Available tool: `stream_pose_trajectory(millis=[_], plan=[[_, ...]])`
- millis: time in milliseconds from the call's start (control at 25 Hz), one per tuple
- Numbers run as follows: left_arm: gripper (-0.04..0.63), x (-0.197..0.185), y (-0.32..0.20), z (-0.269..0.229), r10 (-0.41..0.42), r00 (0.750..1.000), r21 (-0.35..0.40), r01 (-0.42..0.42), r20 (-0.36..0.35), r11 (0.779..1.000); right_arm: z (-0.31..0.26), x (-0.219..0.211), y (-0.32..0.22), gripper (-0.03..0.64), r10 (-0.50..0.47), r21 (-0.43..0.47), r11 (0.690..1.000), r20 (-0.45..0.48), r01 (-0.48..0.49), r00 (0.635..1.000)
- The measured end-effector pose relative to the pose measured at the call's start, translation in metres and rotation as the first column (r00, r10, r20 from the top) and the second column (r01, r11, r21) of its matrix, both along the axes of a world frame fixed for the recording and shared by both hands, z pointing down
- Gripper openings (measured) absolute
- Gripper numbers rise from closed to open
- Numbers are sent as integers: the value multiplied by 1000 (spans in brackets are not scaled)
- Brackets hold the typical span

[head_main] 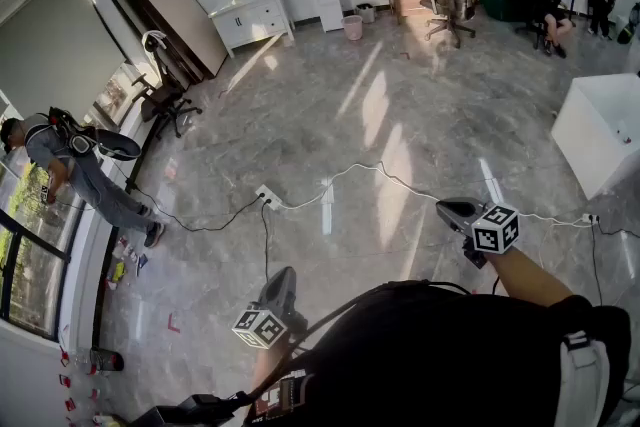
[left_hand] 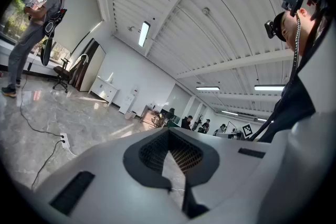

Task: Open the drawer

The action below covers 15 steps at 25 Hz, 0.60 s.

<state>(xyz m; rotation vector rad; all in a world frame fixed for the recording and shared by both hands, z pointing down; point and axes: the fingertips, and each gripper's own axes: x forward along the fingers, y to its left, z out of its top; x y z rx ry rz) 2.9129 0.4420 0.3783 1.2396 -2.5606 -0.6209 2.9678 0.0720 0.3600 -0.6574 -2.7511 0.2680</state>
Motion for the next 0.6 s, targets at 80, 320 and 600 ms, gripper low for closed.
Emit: stream_pose_trajectory(millis=[80, 320, 600], plan=[[-9, 0, 4, -8, -7, 1000, -11, 6, -5, 1000, -4, -2, 4, -1, -3, 0, 1000, 1, 3, 1000], [-9, -1, 14, -9, -7, 1000, 0, 7, -2, 1000, -6, -4, 14, 0, -13, 10, 1000, -1, 13, 1000], [-9, -6, 13, -1, 3, 1000, 9, -3, -7, 1000, -5, -9, 16, 0, -18, 18, 1000, 1, 18, 1000]])
